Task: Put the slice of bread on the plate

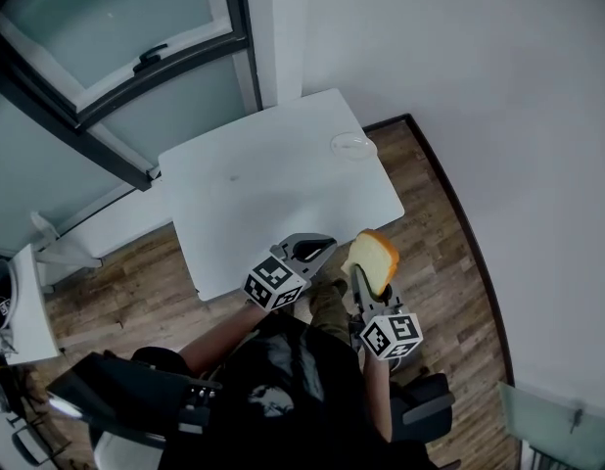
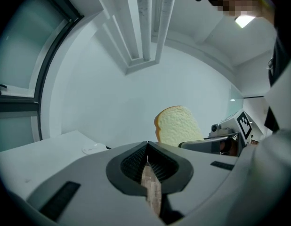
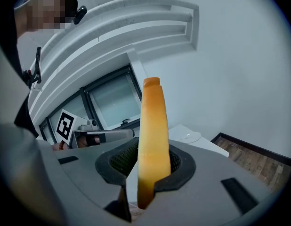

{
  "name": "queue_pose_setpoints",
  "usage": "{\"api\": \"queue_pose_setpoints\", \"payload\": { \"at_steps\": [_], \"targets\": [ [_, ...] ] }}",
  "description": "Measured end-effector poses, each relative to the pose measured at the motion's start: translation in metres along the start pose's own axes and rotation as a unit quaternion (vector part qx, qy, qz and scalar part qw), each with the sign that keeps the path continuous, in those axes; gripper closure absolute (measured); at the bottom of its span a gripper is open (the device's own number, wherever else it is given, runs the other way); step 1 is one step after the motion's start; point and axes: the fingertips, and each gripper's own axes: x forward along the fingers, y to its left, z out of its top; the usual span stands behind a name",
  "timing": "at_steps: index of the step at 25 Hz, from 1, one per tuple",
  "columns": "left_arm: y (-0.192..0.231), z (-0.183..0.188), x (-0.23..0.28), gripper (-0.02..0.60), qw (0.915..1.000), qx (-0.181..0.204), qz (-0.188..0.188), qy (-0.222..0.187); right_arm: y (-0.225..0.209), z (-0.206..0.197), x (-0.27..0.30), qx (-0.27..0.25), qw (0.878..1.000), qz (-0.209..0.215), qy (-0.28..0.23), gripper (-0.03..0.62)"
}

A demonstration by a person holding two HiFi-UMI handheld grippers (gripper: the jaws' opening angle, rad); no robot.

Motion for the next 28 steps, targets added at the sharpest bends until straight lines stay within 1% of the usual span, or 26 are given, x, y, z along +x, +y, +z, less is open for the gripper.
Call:
{"api": "queue_pose_setpoints", "payload": {
  "at_steps": [5,11,15,19,21,24,28],
  "targets": [
    [0.031,0.003,0.035,0.577,0.9997,-0.011,0.022,0.007,-0.04,0.015,0.027,0.003,1.0,0.01,0.007,0.494],
    [0.065,0.029,0.095,0.577,0.9988,-0.012,0.047,0.005,-0.101,0.048,0.066,-0.016,0.999,0.029,0.031,0.494],
    [0.097,0.038,0.129,0.577,0.9964,-0.018,0.082,0.009,-0.14,0.062,0.102,-0.034,0.996,0.056,0.058,0.494],
    [0.12,0.031,0.142,0.577,0.9905,-0.046,0.128,0.018,-0.169,0.064,0.134,-0.056,0.989,0.094,0.098,0.494],
    [0.131,0.027,0.143,0.577,0.9878,-0.058,0.143,0.021,-0.181,0.061,0.153,-0.072,0.985,0.105,0.119,0.494],
    [0.149,0.015,0.142,0.577,0.9851,-0.071,0.154,0.03,-0.192,0.054,0.178,-0.095,0.979,0.107,0.146,0.494],
    [0.184,0.003,0.144,0.577,0.9824,-0.092,0.158,0.039,-0.191,0.054,0.209,-0.129,0.972,0.107,0.164,0.494]
  ]
}}
